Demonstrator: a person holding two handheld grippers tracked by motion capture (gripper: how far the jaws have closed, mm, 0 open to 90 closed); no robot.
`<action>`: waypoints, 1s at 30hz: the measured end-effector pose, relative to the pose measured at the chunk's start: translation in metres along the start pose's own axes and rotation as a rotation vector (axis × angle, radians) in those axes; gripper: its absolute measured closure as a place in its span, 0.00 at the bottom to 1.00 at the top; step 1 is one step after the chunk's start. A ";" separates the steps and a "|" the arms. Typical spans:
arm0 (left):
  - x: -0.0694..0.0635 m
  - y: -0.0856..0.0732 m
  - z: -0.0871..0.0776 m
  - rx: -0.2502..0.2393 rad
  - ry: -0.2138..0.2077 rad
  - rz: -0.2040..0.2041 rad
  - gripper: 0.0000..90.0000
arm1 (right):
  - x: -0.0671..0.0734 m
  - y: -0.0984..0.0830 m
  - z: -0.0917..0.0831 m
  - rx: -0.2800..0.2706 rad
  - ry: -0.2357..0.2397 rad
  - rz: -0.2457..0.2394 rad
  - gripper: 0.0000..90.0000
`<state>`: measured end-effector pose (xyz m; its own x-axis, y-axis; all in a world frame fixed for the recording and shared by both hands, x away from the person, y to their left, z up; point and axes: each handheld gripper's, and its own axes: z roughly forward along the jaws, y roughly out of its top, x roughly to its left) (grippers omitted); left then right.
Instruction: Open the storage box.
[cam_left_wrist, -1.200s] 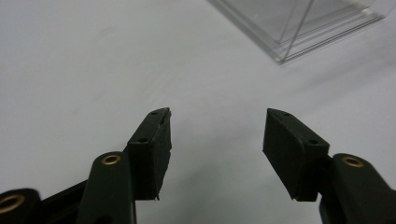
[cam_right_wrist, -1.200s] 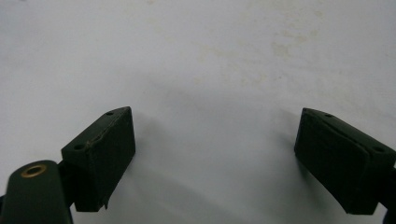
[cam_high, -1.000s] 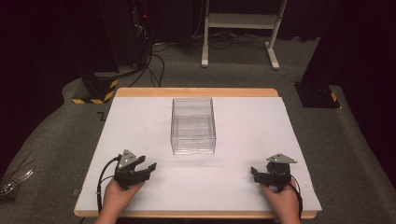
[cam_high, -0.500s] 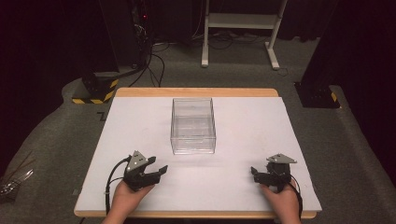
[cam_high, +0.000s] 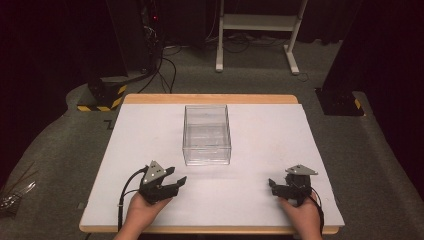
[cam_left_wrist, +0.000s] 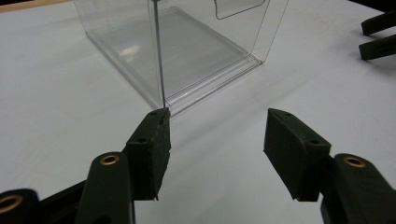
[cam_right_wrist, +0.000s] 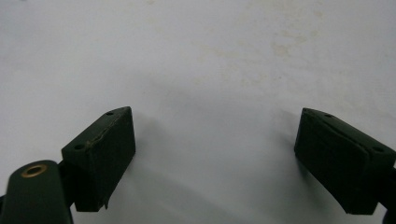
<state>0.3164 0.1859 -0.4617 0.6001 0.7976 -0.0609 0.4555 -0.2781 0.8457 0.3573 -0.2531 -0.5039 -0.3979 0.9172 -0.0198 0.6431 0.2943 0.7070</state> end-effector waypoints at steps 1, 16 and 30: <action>0.000 0.002 0.002 0.005 0.002 0.011 0.46 | 0.000 0.000 0.000 0.000 0.000 0.000 0.14; -0.007 0.020 0.021 -0.052 -0.055 -0.013 0.45 | 0.000 0.000 0.000 0.000 0.000 0.000 0.14; -0.003 0.032 0.048 -0.058 -0.051 -0.044 0.43 | 0.000 0.000 0.000 0.000 0.001 0.000 0.14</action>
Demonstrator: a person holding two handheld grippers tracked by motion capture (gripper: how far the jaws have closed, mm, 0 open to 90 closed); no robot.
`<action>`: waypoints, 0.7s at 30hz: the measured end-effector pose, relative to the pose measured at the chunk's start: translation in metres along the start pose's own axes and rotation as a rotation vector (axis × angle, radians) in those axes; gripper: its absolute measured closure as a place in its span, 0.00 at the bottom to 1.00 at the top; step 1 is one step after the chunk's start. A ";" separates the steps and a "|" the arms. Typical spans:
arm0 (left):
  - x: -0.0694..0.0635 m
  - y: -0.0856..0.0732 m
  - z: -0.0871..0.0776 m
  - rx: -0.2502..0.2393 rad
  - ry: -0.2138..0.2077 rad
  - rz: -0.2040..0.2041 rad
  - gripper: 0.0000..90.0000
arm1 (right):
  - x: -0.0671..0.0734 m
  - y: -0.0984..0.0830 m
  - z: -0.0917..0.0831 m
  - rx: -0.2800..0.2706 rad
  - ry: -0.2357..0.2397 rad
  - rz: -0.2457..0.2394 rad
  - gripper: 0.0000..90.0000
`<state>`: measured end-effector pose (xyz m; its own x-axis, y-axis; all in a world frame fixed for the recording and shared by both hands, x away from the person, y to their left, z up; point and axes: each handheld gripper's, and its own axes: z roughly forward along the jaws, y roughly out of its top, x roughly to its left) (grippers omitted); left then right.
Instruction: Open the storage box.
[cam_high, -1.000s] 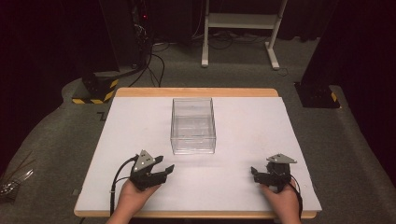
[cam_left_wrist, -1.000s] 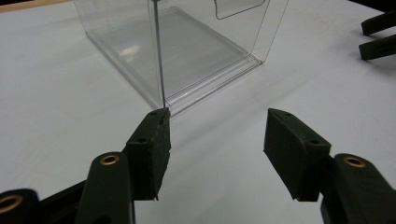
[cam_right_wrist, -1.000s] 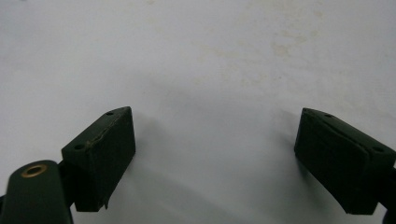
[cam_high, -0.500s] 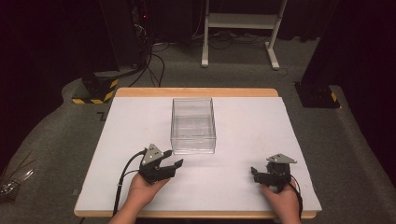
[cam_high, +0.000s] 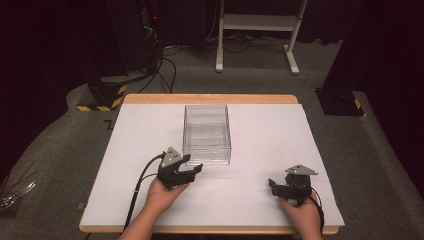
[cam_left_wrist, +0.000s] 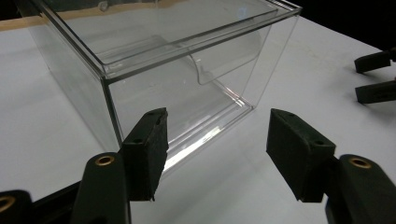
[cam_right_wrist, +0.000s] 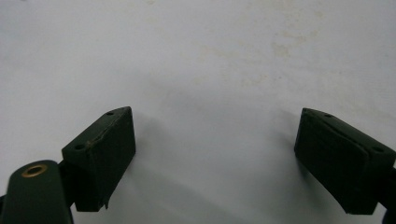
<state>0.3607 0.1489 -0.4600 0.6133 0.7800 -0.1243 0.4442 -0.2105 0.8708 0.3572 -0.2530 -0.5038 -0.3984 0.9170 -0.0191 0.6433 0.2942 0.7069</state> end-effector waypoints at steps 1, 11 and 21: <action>0.002 0.001 0.003 0.000 0.005 0.001 0.43 | 0.000 0.000 0.000 -0.001 -0.001 0.000 0.14; -0.001 0.010 0.014 -0.016 0.000 0.029 0.47 | 0.000 0.000 0.000 -0.001 -0.002 -0.002 0.14; 0.000 0.013 0.023 -0.020 -0.019 0.022 0.49 | 0.000 0.000 0.000 -0.001 -0.002 -0.002 0.14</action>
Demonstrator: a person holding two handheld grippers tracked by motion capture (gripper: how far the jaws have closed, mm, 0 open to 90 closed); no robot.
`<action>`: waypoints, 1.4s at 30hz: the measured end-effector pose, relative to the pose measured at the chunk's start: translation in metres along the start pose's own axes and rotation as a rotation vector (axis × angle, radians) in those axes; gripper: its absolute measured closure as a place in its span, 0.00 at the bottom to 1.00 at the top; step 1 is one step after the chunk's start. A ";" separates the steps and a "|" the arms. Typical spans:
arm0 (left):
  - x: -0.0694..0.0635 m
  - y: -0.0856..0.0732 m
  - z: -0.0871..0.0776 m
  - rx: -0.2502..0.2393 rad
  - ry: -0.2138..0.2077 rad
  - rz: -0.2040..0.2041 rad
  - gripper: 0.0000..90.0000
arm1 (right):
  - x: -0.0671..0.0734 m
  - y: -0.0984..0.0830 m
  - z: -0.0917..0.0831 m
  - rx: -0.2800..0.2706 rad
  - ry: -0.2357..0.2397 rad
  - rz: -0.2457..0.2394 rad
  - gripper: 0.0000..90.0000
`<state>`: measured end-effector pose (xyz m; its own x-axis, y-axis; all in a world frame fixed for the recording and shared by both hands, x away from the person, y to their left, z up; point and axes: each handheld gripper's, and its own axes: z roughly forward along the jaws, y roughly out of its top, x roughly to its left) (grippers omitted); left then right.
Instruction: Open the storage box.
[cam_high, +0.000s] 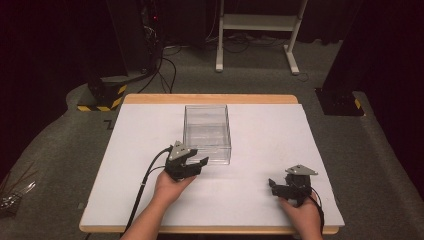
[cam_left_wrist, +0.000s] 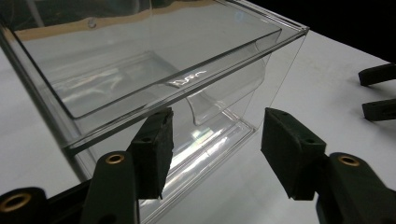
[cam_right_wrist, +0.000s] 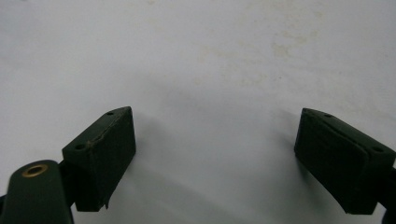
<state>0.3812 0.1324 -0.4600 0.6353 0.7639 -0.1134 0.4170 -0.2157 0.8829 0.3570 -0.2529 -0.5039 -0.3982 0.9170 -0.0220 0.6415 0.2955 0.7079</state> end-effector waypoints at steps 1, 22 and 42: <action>-0.001 0.000 0.002 0.001 -0.003 0.009 0.50 | 0.000 0.000 0.000 0.000 0.000 0.000 0.14; 0.008 -0.005 0.007 -0.070 -0.039 0.024 0.76 | 0.000 0.000 0.000 0.001 0.001 0.000 0.14; 0.017 -0.013 0.002 -0.105 -0.096 0.022 0.86 | 0.000 0.000 0.000 0.000 0.001 0.000 0.14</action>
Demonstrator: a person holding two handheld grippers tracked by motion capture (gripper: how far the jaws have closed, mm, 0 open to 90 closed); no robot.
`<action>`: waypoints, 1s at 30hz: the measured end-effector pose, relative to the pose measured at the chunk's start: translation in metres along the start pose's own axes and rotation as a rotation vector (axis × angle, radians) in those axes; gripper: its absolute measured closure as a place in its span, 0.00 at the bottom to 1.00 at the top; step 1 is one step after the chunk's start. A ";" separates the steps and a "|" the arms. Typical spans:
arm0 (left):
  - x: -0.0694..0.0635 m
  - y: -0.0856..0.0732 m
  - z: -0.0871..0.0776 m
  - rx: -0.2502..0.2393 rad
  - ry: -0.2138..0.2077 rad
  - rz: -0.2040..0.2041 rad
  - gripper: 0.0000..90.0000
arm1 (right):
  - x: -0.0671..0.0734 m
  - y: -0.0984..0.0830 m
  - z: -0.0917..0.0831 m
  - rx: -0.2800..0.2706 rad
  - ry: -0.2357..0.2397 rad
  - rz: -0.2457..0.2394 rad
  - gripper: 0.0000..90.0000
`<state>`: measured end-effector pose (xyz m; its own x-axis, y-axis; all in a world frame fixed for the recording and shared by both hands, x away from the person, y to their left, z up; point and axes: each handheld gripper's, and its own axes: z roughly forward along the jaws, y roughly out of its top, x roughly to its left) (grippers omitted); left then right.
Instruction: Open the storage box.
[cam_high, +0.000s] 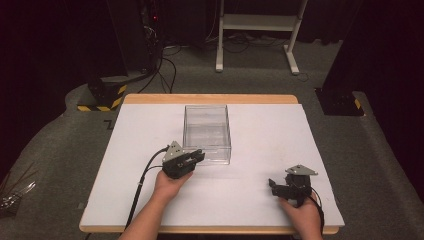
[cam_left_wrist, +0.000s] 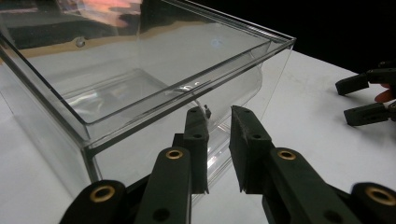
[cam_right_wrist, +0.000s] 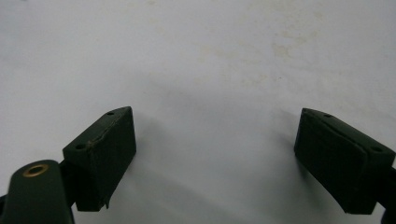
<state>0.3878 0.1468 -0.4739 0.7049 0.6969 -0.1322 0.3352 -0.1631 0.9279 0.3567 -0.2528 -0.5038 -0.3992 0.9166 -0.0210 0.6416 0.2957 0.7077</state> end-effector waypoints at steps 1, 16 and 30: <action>0.000 0.000 0.000 -0.001 -0.001 0.000 0.86 | 0.000 0.000 0.000 -0.001 0.000 -0.001 0.14; -0.004 -0.005 -0.006 -0.013 -0.026 -0.012 0.87 | 0.000 0.000 0.000 0.000 -0.001 0.000 0.14; -0.008 -0.010 -0.012 -0.023 -0.052 -0.021 0.87 | 0.000 0.000 0.000 0.000 -0.001 0.000 0.14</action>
<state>0.3717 0.1513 -0.4776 0.7295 0.6628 -0.1688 0.3360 -0.1323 0.9325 0.3566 -0.2527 -0.5038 -0.3986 0.9169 -0.0218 0.6415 0.2957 0.7079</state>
